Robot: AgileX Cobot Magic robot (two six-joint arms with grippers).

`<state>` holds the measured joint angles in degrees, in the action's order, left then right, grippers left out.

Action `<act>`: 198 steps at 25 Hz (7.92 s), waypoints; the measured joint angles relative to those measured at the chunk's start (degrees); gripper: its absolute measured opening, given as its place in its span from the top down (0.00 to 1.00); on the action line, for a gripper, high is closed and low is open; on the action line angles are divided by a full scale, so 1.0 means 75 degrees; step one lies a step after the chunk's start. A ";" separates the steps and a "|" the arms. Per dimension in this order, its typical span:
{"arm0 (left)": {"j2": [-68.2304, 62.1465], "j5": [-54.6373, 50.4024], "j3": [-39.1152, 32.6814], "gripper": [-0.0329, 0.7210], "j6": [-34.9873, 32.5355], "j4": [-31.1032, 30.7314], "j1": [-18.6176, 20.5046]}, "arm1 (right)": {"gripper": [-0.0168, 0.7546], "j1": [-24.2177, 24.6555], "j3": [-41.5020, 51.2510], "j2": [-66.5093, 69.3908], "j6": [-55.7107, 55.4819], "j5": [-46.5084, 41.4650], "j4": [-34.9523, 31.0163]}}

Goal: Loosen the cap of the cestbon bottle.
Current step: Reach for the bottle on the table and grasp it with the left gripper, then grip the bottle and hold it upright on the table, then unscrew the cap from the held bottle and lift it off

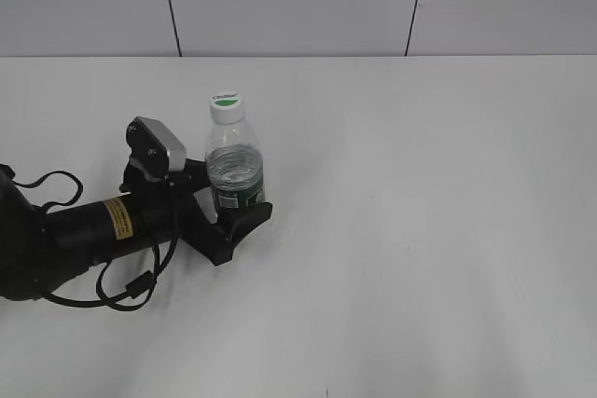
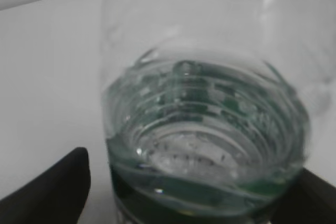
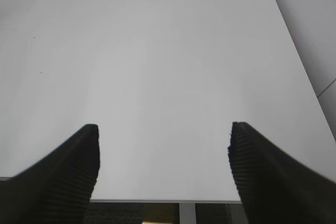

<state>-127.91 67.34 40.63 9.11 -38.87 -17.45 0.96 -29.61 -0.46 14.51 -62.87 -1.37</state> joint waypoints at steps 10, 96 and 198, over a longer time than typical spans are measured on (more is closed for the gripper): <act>-0.0141 0.0216 0.0000 0.18 -0.0060 0.0259 0.0000 | 0.22 0.0000 0.0000 0.0000 0.0000 0.0000 0.0000; 0.0580 -0.0015 0.0301 0.41 0.0397 -0.3393 -0.0077 | 0.22 0.0000 0.0000 0.0000 0.0000 0.0000 0.0000; -0.0501 0.0203 0.1238 0.41 0.0397 -0.2245 -0.0876 | 0.22 -0.0054 -0.7835 1.1717 -0.0744 -0.0840 -0.0936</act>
<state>-131.67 68.86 49.92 12.09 -55.71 -24.02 0.55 -88.37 87.42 8.92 -69.17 -8.39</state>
